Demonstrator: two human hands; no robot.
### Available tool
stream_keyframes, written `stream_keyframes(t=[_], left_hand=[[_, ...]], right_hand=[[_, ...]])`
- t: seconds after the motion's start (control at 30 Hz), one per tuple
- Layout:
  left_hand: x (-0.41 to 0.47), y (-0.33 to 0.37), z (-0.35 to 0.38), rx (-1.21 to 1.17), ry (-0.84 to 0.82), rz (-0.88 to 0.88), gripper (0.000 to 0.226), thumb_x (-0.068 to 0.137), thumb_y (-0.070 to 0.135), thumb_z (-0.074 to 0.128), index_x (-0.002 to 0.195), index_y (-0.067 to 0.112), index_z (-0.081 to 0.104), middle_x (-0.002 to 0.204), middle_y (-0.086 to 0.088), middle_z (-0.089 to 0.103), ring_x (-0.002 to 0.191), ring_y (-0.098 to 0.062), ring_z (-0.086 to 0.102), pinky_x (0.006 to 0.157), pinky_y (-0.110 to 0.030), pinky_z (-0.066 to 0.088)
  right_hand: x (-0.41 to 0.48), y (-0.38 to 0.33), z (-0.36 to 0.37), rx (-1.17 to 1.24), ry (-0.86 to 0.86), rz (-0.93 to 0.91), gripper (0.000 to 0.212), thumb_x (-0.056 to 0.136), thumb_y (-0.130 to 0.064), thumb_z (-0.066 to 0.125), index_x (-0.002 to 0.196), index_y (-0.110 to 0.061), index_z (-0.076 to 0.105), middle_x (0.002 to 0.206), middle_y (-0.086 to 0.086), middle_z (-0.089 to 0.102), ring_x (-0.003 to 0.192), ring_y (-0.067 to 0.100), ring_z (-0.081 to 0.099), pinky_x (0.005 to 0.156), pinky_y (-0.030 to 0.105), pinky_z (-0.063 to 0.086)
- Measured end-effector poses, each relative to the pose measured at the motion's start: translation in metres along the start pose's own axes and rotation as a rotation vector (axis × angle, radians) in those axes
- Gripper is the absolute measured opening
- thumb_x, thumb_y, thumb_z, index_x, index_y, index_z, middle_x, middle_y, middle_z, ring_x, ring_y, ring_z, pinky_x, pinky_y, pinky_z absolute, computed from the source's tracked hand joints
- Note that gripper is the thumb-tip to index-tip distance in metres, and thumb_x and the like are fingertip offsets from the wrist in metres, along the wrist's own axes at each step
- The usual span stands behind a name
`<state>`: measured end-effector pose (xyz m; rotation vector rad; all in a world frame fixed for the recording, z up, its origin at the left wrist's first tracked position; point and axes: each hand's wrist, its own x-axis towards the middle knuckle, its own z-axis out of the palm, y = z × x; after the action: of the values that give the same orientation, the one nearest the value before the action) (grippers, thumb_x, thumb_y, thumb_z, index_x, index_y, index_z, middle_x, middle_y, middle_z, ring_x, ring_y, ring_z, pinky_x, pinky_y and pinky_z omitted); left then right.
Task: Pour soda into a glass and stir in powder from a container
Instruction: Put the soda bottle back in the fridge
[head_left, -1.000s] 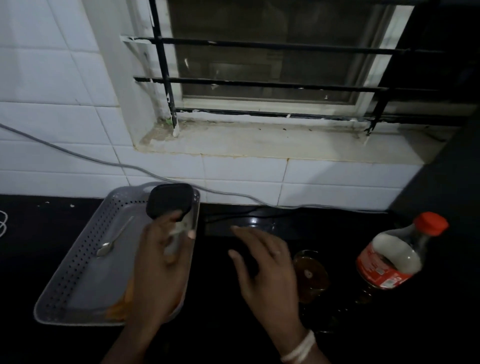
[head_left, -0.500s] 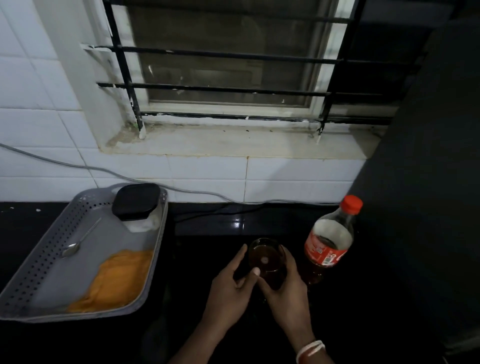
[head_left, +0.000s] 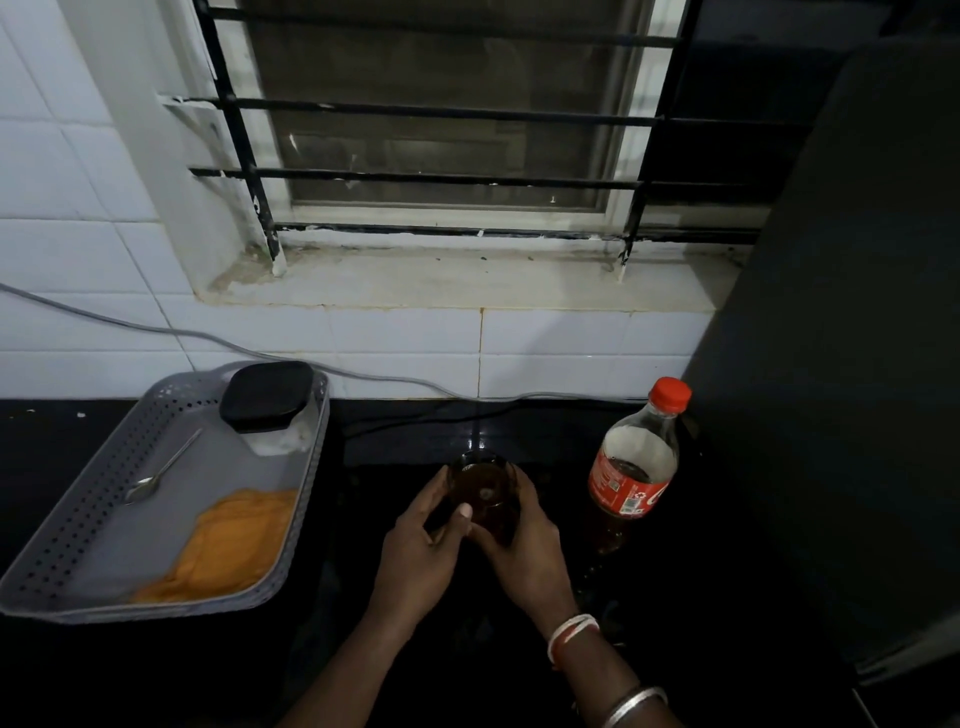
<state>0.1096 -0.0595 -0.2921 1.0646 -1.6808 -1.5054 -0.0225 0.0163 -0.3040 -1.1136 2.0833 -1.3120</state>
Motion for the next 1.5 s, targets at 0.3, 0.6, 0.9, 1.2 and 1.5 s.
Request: stream_keyframes(t=[0.3, 0.6, 0.9, 1.2, 1.5], left_hand=[[-0.048, 0.033, 0.011, 0.193, 0.205, 0.283, 0.043, 0.090, 0.029, 0.076, 0.120, 0.053, 0.056, 0.107, 0.017, 0.062, 0.082, -0.010, 0.069, 0.060, -0.014, 0.049], [-0.029, 0.087, 0.093, 0.086, -0.137, 0.435, 0.070, 0.089, 0.049, 0.070, 0.153, 0.046, 0.040, 0.152, 0.029, 0.043, 0.137, 0.003, 0.050, 0.106, -0.024, 0.049], [-0.006, 0.081, 0.124, 0.085, -0.239, 0.402, 0.071, 0.080, 0.053, 0.075, 0.143, 0.059, 0.042, 0.146, 0.023, 0.056, 0.126, -0.003, 0.063, 0.102, -0.044, 0.056], [-0.072, 0.126, 0.150, 0.064, -0.318, 0.596, 0.091, 0.067, 0.052, 0.090, 0.147, 0.046, 0.047, 0.140, 0.021, 0.058, 0.129, -0.002, 0.059, 0.100, -0.030, 0.054], [-0.098, 0.213, 0.194, -0.229, -0.391, 0.618, 0.083, 0.056, 0.047, 0.090, 0.134, 0.040, 0.061, 0.123, 0.016, 0.073, 0.105, -0.010, 0.075, 0.092, -0.047, 0.062]], right_hand=[[-0.072, -0.021, -0.055, 0.038, 0.457, -0.147, 0.052, 0.079, -0.045, 0.077, 0.115, -0.063, 0.044, 0.101, -0.017, 0.061, 0.096, 0.004, 0.064, 0.075, 0.011, 0.050], [-0.033, -0.002, -0.115, 0.054, 0.434, -0.090, 0.111, 0.069, -0.041, 0.091, 0.156, -0.036, 0.023, 0.157, -0.012, 0.035, 0.143, 0.006, 0.041, 0.115, 0.038, 0.042], [-0.032, -0.018, -0.127, -0.033, 0.443, 0.001, 0.093, 0.075, -0.039, 0.085, 0.147, -0.056, 0.029, 0.135, -0.018, 0.062, 0.118, 0.003, 0.065, 0.099, 0.041, 0.055], [-0.121, -0.056, -0.166, -0.117, 0.621, -0.005, 0.094, 0.074, -0.047, 0.081, 0.144, -0.068, 0.021, 0.135, -0.034, 0.057, 0.118, -0.007, 0.061, 0.099, 0.031, 0.054], [-0.188, -0.126, -0.292, -0.555, 0.509, -0.146, 0.091, 0.084, -0.055, 0.072, 0.158, -0.048, 0.019, 0.141, -0.015, 0.055, 0.121, 0.003, 0.061, 0.098, 0.030, 0.054]])
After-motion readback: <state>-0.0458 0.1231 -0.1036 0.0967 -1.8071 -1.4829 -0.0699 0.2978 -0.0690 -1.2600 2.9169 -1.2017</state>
